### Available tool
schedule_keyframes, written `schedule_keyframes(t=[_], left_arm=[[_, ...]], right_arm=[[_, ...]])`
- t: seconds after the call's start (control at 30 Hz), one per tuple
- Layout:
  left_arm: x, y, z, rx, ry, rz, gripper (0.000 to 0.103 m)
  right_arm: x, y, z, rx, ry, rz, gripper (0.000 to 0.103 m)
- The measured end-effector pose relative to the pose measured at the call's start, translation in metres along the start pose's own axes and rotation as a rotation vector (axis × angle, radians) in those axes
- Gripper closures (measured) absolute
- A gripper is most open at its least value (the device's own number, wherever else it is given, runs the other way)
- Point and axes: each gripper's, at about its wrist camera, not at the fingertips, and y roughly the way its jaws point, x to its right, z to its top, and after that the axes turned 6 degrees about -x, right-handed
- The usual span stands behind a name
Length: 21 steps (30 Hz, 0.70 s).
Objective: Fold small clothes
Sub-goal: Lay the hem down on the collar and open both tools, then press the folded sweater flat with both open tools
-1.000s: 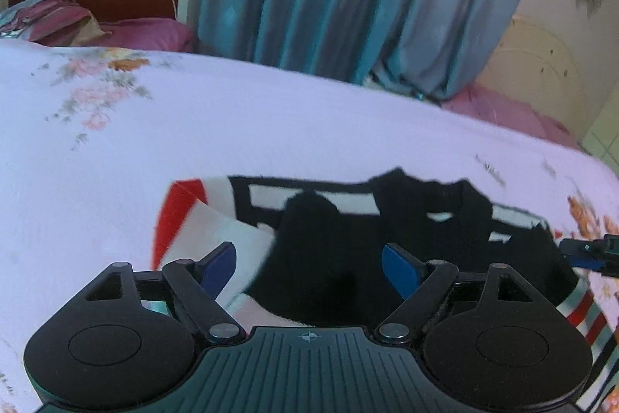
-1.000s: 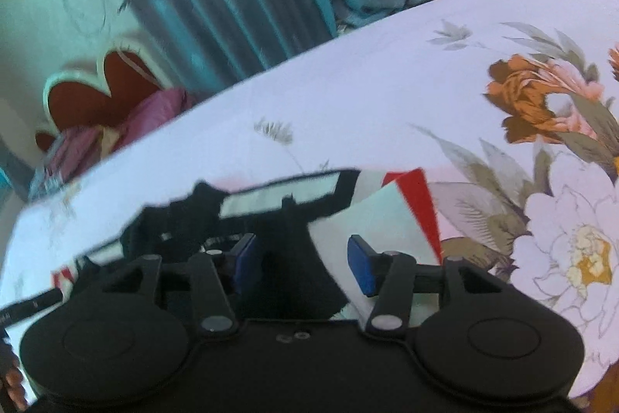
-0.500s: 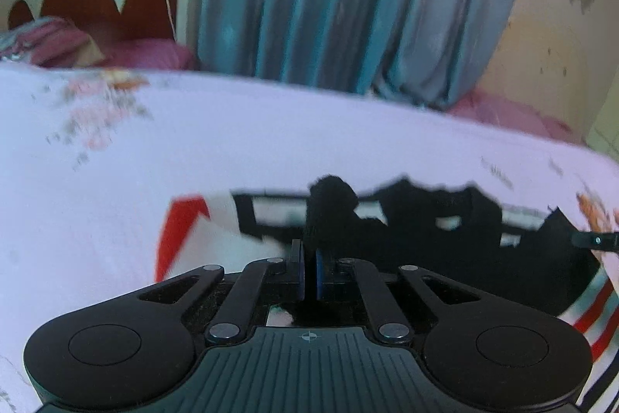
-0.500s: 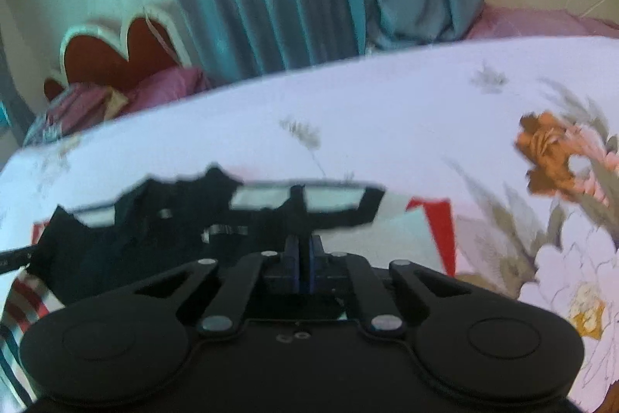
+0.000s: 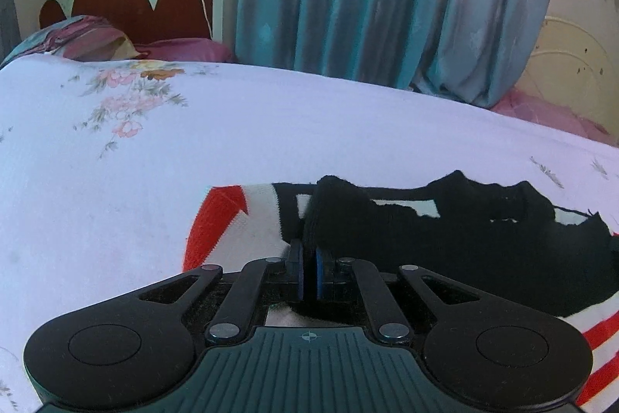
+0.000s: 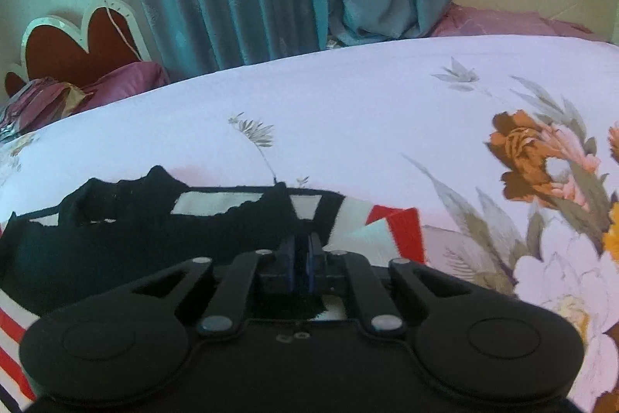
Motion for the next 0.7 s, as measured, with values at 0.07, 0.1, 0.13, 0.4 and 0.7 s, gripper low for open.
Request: schedule_keyframes(t=[0.07,0.1,0.13,0.4,0.7], left_arm=[[0.001,-0.005,0.002,0.008,0.01,0.011,0.093],[-0.001,-0.009,0.002,0.011,0.001,0.011,0.088],[-0.004,-0.014,0.002,0.017,-0.02,0.012,0.073],[0.028,-0.048,-0.01,0.077,0.103,-0.092,0.051],[0.031,-0.019,-0.033,-0.005,0.138,-0.037,0.051]], right_arm=[[-0.001,-0.008,0.002,0.029,0.001,0.006,0.083],[-0.002,-0.015,0.003,0.048,-0.002,0.013,0.083],[-0.004,-0.019,0.004,0.059,-0.005,0.019,0.083],[-0.053,-0.03,-0.002,0.053,-0.133,0.126,0.082],[-0.09,-0.011,-0.029,-0.025,-0.284,0.092,0.079]])
